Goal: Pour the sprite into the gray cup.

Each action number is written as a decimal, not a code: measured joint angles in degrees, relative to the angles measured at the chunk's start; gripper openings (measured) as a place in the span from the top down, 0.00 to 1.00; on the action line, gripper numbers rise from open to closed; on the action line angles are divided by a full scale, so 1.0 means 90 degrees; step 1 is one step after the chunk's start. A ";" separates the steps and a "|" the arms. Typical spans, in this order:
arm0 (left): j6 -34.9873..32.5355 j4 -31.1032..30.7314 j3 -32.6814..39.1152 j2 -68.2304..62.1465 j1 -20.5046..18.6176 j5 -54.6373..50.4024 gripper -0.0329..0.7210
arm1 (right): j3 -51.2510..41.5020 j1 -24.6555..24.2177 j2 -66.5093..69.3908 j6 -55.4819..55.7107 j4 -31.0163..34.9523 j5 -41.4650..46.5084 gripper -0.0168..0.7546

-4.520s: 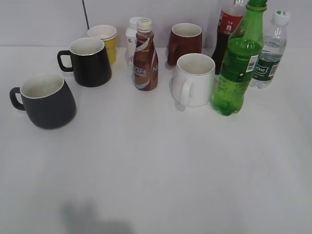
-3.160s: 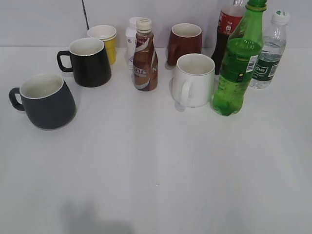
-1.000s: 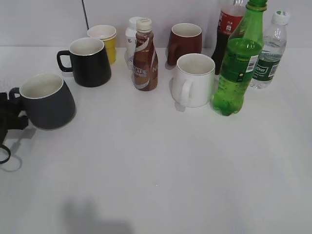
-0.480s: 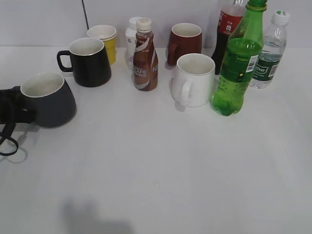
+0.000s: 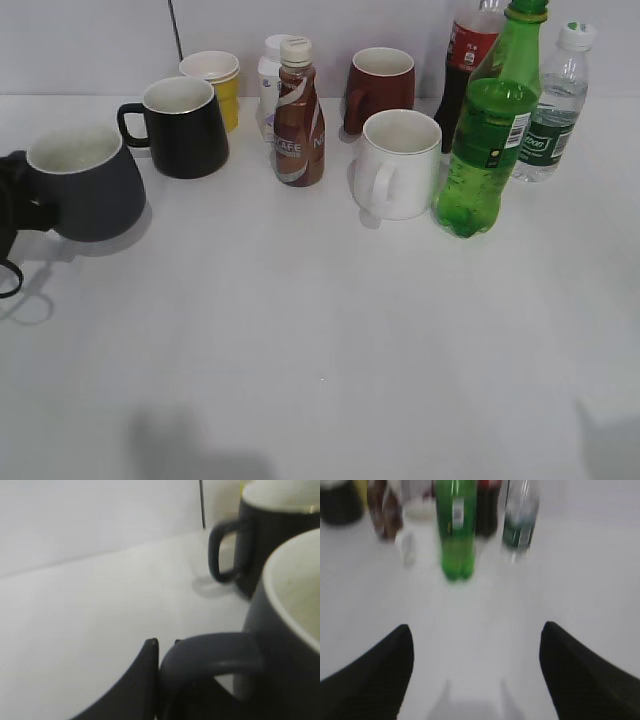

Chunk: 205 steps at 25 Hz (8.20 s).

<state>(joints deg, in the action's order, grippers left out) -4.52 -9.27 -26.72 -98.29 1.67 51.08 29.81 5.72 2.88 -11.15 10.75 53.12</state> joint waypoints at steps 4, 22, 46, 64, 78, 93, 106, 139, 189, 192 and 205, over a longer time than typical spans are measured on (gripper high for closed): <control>0.0036 0.0000 0.0000 0.0390 0.0000 -0.0172 0.88 | -0.0015 0.0000 0.0644 -0.0384 0.0127 -0.2130 0.22; 0.0405 -0.0118 0.0006 0.1644 0.0000 -0.1053 0.88 | -0.0887 0.0000 0.6401 0.2303 -0.1582 -0.8900 0.22; 0.0405 -0.0342 0.0006 0.1697 0.0000 -0.1379 0.88 | -0.1310 0.0000 0.9911 0.2729 -0.4105 -1.2482 0.28; 0.0405 -0.1214 0.0006 0.1697 0.0151 -0.1391 0.88 | 0.0833 0.0000 1.1182 0.3151 -0.5134 -1.2683 0.24; 0.0405 -0.1463 0.0006 0.1697 0.2979 -0.1391 0.88 | 0.0858 0.0935 0.9572 0.2291 -0.6322 -0.9980 0.45; 0.0407 -0.0920 -0.0647 0.1713 0.3825 -0.2492 0.88 | 0.1144 0.2530 0.8502 -0.2427 -0.4472 -0.8224 0.45; 0.0451 -0.0681 -0.0778 0.1713 0.4136 -0.3248 0.88 | 0.1164 0.2608 0.8502 -0.4397 -0.4444 -0.8196 0.45; 0.0466 -0.0582 -0.1225 0.1713 0.4242 -0.4379 0.88 | 0.1164 0.2620 0.8502 -0.7172 -0.3546 -0.8555 0.45; -0.0192 0.1202 -0.0700 0.0702 0.2103 -0.1000 0.89 | 0.0953 0.1418 0.8477 0.3007 -0.3726 -0.8686 0.45; -0.0425 0.1397 -0.0652 0.0203 0.1898 -0.0416 0.89 | 0.0801 0.1016 0.8477 0.3363 -0.3685 -0.9036 0.45; -0.0556 0.1450 -0.0647 -0.1055 0.1824 0.0469 0.89 | 0.0762 0.0947 0.8477 0.3492 -0.3726 -0.9140 0.45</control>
<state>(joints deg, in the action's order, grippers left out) -9.52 3.78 -32.54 -107.79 18.09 55.30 36.66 14.24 79.18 20.27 -22.79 -29.14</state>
